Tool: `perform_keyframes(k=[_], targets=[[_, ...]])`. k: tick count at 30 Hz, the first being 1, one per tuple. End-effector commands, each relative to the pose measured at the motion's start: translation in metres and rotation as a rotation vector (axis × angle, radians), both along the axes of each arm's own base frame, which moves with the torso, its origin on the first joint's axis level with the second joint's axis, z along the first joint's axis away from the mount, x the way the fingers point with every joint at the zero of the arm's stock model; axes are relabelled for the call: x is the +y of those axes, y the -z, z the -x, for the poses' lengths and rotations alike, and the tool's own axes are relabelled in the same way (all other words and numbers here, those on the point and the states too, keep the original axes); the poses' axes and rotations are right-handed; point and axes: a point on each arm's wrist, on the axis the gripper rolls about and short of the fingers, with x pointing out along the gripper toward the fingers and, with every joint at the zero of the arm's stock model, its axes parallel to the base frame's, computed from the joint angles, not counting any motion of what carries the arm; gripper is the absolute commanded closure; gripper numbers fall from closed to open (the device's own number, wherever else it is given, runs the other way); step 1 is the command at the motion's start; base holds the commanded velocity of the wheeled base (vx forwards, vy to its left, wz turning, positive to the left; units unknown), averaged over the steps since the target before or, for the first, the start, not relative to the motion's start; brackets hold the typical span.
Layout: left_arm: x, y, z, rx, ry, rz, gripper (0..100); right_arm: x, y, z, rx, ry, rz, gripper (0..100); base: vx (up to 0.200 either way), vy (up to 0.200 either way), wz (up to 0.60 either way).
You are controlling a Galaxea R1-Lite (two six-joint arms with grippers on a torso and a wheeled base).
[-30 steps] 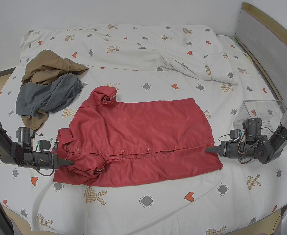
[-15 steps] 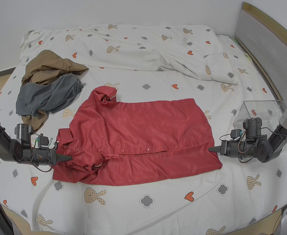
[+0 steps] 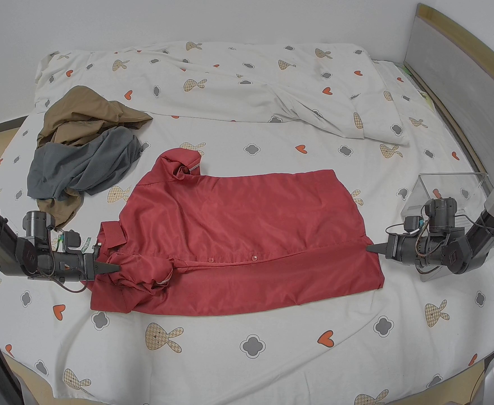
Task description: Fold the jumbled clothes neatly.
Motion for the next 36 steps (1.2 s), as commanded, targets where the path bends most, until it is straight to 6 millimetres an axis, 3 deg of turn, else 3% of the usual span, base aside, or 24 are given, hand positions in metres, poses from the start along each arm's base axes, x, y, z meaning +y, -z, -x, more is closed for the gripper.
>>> perform_keyframes(k=[1, 16, 17, 18, 26, 31, 36], targets=[[0.000, 0.001, -0.001, 0.000, 0.000, 0.001, 100, -0.002, -0.001, -0.001, -0.005, 0.004, 0.000, 100, 0.000, 0.000, 0.00], [0.000, -0.001, 0.001, 0.025, 0.004, 0.004, 100, 0.002, -0.001, 0.001, 0.000, -0.006, 0.002, 100, 0.000, 0.000, 0.00], [0.000, -0.002, 0.001, 0.024, 0.004, 0.003, 0, 0.002, 0.000, 0.001, 0.003, -0.006, 0.002, 100, 0.000, 0.000, 0.00], [0.000, -0.002, 0.001, 0.024, 0.004, 0.003, 0, 0.002, 0.000, 0.001, 0.002, -0.004, 0.002, 0, 0.000, 0.000, 0.00], [0.004, -0.019, 0.005, -0.023, -0.014, -0.008, 0, 0.001, -0.006, 0.003, -0.015, -0.003, 0.002, 0, 0.000, 0.000, 0.00], [0.018, -0.038, 0.011, -0.076, -0.059, -0.022, 0, 0.000, -0.023, 0.010, -0.056, 0.000, 0.002, 0, 0.000, 0.000, 0.00], [0.023, -0.077, 0.017, -0.106, -0.147, 0.034, 0, 0.002, -0.060, 0.025, -0.152, -0.007, -0.001, 0, 0.000, 0.000, 0.00]])
